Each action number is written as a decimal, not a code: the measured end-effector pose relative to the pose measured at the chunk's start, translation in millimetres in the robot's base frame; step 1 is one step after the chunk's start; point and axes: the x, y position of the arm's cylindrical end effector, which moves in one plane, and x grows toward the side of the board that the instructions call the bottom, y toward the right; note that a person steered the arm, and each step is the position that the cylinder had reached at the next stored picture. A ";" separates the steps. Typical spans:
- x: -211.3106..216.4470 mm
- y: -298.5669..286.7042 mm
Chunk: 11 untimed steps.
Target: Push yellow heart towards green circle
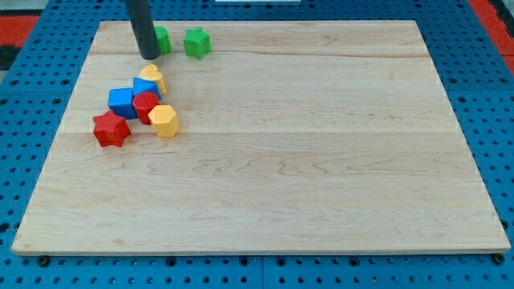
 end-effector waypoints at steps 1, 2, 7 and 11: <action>37.5 31.3; 54.1 74.9; 98.1 35.0; 53.6 6.5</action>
